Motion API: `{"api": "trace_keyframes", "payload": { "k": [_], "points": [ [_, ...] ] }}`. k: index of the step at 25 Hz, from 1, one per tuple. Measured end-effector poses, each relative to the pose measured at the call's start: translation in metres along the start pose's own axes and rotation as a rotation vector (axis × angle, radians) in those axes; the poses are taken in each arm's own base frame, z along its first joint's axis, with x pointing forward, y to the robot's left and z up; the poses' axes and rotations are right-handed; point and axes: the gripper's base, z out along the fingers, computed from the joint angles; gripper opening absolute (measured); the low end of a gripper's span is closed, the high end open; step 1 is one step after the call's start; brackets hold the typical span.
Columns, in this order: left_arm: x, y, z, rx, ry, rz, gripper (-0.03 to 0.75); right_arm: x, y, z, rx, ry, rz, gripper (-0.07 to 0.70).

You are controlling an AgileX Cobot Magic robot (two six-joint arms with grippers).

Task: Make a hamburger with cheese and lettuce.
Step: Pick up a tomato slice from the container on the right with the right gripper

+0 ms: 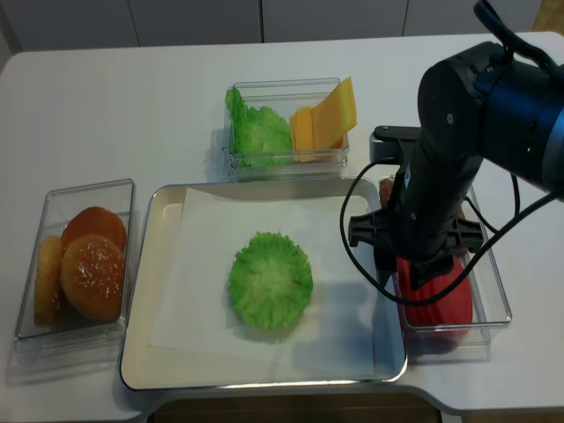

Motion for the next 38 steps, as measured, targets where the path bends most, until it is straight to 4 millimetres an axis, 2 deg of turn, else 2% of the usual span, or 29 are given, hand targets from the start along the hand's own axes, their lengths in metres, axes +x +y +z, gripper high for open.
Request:
{"api": "trace_keyframes", "payload": {
  "k": [24,26,33,38],
  "points": [
    [0.0,0.0,0.0,0.0,0.0,0.0,0.353,-0.0021,0.001,0.0043,0.005,0.015,-0.002,0.369],
    [0.0,0.0,0.0,0.0,0.0,0.0,0.353,-0.002,0.0007,0.0043,0.007,0.016,-0.003,0.349],
    [0.0,0.0,0.0,0.0,0.0,0.0,0.353,-0.0018,-0.0009,0.0042,0.025,0.019,-0.009,0.188],
    [0.0,0.0,0.0,0.0,0.0,0.0,0.353,-0.0014,-0.0013,0.0047,0.031,0.027,-0.012,0.132]
  ]
}}
